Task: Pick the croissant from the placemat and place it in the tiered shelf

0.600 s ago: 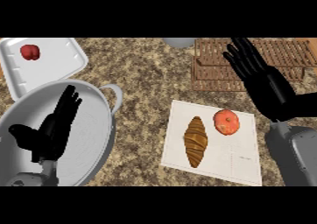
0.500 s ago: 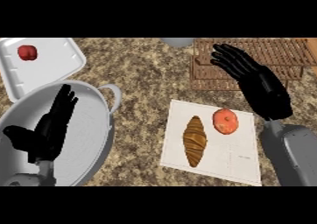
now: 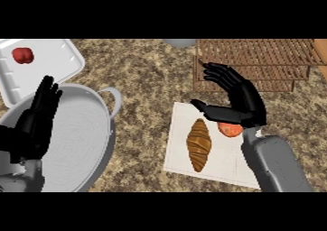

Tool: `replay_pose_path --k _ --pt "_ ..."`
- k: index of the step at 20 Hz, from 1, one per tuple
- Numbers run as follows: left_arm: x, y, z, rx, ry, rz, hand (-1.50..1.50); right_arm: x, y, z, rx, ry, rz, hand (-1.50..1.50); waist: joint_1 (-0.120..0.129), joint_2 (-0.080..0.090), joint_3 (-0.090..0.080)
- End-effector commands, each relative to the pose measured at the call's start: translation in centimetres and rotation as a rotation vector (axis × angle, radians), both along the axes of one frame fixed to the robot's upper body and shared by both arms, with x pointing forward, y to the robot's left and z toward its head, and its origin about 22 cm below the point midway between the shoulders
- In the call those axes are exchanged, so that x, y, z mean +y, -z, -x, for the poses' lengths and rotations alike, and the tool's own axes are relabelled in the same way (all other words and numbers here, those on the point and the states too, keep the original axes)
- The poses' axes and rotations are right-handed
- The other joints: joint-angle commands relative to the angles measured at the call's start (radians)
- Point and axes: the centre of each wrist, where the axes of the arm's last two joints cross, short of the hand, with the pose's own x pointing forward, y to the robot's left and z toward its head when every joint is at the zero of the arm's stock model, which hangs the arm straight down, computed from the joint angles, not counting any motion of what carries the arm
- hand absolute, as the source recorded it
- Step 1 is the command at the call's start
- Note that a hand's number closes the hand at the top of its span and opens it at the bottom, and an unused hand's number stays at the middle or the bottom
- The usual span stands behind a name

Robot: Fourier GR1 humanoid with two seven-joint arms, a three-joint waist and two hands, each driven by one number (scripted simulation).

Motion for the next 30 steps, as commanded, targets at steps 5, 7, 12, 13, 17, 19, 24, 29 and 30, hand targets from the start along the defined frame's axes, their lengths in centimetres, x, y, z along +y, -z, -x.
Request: replay_pose_path --k 5,7,12,13,17,19,24,29,30 --pt "0.6 -1.6 0.1 -0.001 -0.032 -0.006 0.00 -2.8 -3.7 2.4 -0.064 -0.222 0.142 -1.50 -0.010 -0.005 0.000" --pt "0.3 0.9 0.6 0.012 -0.029 -0.023 0.00 -4.1 -5.3 2.0 -0.041 -0.292 0.358 -1.50 -0.013 -0.005 -0.002" --pt "0.3 0.2 -0.4 -0.001 -0.031 -0.009 0.00 -2.3 -9.1 2.9 0.002 -0.383 0.689 -1.50 -0.013 -0.005 -0.003" --pt "0.5 0.3 0.4 -0.002 -0.001 -0.010 0.00 -0.6 -10.1 3.6 -0.032 -0.377 0.795 -1.50 -0.002 -0.012 -0.006" --pt "-0.2 -0.1 -0.2 0.013 -0.016 0.000 0.00 1.4 -11.5 5.0 -0.042 -0.330 1.094 -1.50 -0.006 -0.011 -0.005" --pt "-0.4 0.1 -0.5 0.001 -0.018 -0.006 0.00 2.8 -12.1 5.6 0.004 -0.303 1.169 -1.50 -0.011 -0.007 -0.003" --pt "0.1 -1.4 0.0 0.011 0.003 0.002 0.00 8.9 -9.9 6.9 0.111 -0.286 1.270 -1.50 0.009 -0.003 -0.001" --pt "-1.0 -1.8 0.6 -0.002 0.001 -0.005 0.00 9.8 -9.2 7.0 0.129 -0.229 1.396 -1.50 0.001 -0.004 0.000" --pt "-1.0 -0.4 0.3 0.010 -0.010 0.018 0.00 10.5 -9.4 7.3 0.107 -0.214 1.403 -1.50 -0.002 -0.002 -0.001"
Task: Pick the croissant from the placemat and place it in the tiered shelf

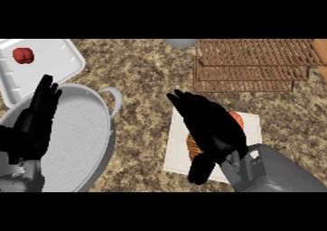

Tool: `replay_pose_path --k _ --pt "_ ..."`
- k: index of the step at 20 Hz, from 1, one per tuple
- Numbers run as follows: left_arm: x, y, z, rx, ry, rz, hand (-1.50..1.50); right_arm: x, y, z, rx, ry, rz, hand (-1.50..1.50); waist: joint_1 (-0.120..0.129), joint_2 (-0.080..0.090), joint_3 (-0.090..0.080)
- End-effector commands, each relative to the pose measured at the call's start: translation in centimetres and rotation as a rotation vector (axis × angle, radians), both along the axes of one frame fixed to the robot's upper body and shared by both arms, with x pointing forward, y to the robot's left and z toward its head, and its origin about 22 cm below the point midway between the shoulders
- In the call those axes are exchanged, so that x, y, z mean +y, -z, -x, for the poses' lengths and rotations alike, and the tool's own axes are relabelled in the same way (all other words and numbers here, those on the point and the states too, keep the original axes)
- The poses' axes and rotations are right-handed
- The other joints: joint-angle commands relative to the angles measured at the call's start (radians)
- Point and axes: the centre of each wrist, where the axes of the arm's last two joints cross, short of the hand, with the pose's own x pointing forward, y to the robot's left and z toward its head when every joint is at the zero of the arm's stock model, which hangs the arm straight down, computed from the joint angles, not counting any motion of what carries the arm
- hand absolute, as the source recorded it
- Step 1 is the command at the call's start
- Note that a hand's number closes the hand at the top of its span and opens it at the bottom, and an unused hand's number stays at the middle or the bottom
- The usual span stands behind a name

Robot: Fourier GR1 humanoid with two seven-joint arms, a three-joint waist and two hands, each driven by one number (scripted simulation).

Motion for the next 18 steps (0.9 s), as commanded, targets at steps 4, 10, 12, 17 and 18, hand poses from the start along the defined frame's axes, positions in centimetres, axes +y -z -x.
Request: replay_pose_path --k 4,10,12,17,18 --pt "-0.1 -0.3 -0.9 -0.019 -0.028 -0.021 0.00 0.7 3.6 -0.3 0.019 0.096 0.297 -1.50 -0.008 0.002 0.000" --pt "0.1 0.2 -1.3 -0.005 -0.018 0.009 0.00 0.5 4.3 -0.4 0.020 0.142 0.289 -1.50 -0.009 0.003 0.001" --pt "0.7 0.3 -0.5 0.003 -0.017 -0.003 0.00 -0.3 4.9 -1.4 0.027 0.127 0.278 -1.50 -0.004 0.003 0.001" --pt "0.3 1.0 -0.4 0.000 -0.006 -0.015 0.00 -1.0 8.4 -1.7 0.022 0.127 0.266 -1.50 -0.003 0.004 0.001" --pt "0.3 1.3 -0.7 0.020 -0.002 -0.007 0.00 -2.0 9.7 -1.1 0.019 0.120 0.256 -1.50 -0.004 0.004 0.001"
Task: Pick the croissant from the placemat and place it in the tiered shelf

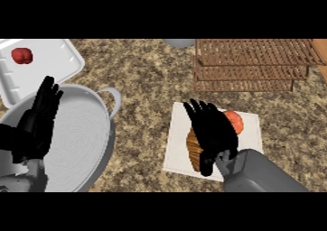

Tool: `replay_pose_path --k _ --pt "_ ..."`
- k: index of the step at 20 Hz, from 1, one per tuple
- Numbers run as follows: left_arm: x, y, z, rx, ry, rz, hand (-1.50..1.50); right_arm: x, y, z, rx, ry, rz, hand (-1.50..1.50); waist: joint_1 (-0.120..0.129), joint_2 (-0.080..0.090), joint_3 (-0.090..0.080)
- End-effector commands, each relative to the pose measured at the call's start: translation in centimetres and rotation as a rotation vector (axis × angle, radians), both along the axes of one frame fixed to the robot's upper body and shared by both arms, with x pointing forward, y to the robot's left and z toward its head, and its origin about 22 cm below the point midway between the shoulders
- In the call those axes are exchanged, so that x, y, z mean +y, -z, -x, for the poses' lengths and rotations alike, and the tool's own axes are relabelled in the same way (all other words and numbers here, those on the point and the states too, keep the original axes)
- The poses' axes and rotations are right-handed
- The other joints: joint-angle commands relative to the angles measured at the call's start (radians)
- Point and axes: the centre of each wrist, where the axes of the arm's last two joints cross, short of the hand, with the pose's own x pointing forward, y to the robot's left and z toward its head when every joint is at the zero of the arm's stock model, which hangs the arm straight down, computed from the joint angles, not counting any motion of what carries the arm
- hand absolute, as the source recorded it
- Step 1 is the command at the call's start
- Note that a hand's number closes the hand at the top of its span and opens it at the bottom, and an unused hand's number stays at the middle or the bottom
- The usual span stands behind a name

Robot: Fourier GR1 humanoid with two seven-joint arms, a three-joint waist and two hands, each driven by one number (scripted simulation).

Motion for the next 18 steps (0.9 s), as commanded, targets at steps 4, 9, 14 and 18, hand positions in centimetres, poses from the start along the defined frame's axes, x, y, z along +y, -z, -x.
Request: replay_pose_path --k 4,9,14,18 --pt "-1.3 -0.1 0.5 -0.013 0.009 0.009 0.00 -0.6 2.5 0.1 0.033 0.031 0.038 -1.50 0.000 0.000 0.000" --pt "-1.1 -0.4 0.1 -0.011 -0.006 0.008 0.00 0.0 2.8 -1.5 0.021 0.033 0.013 -1.50 0.002 0.000 0.000" --pt "-0.2 -0.5 0.0 -0.001 -0.004 -0.003 0.00 -0.9 2.2 -1.0 0.015 -0.003 -0.015 -1.50 0.000 0.000 0.000" --pt "1.0 -1.4 -0.3 -0.003 0.022 0.006 0.00 -1.0 6.5 -1.3 0.001 -0.012 -0.019 -1.50 0.002 0.001 0.000"
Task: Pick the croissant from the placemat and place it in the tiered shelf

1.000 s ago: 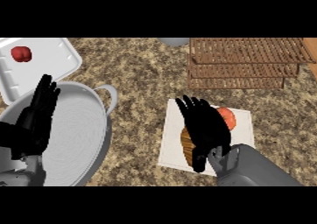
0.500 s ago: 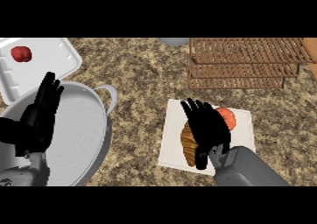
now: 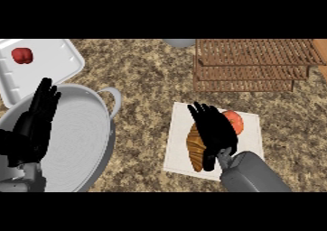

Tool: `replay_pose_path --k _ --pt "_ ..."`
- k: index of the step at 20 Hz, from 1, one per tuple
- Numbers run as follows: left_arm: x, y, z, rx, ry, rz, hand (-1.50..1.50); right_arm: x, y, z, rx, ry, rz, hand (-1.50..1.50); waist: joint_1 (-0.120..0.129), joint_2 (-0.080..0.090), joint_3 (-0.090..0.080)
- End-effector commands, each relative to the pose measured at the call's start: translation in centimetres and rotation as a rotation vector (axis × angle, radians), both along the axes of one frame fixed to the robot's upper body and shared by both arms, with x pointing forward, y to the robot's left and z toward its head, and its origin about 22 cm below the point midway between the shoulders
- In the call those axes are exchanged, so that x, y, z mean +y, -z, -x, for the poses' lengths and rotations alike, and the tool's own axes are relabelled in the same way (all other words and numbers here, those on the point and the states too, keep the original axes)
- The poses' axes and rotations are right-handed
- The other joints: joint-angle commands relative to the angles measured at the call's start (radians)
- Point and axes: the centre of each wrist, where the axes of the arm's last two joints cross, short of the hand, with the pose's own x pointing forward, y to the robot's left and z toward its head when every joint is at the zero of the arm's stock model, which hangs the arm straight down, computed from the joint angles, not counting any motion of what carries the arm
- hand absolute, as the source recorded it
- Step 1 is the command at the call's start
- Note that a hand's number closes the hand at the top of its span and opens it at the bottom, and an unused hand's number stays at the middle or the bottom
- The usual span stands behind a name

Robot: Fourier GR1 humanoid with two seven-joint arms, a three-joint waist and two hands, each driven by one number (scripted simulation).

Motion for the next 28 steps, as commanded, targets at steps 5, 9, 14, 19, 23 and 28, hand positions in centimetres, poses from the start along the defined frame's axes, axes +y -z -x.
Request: replay_pose_path --k 5,9,14,19,23,28 --pt "-1.1 2.0 0.0 0.012 -0.003 -0.008 0.00 1.1 3.1 -0.4 0.047 0.008 0.003 -1.50 0.000 0.000 0.000" --pt "-0.4 0.1 -0.4 -0.002 0.002 0.002 0.00 1.3 3.4 -0.8 0.115 -0.014 0.055 1.50 0.000 0.000 0.000" --pt "1.3 -0.4 -1.8 0.005 -0.005 0.004 0.00 1.4 5.1 0.2 -0.004 -0.122 0.096 1.50 -0.002 0.001 0.000" --pt "0.1 -0.1 0.3 -0.001 -0.013 -0.005 0.00 -0.8 3.7 -0.1 -0.082 -0.078 0.068 1.50 -0.003 -0.001 0.000" --pt "-0.4 -0.6 -0.2 0.002 -0.020 0.003 0.00 -2.5 2.7 1.2 -0.058 0.151 0.027 1.50 -0.016 -0.004 0.000" --pt "-1.2 1.0 0.2 -0.016 -0.005 0.015 0.00 -5.1 1.7 3.0 -0.054 0.207 -0.119 1.50 -0.012 -0.002 0.000"
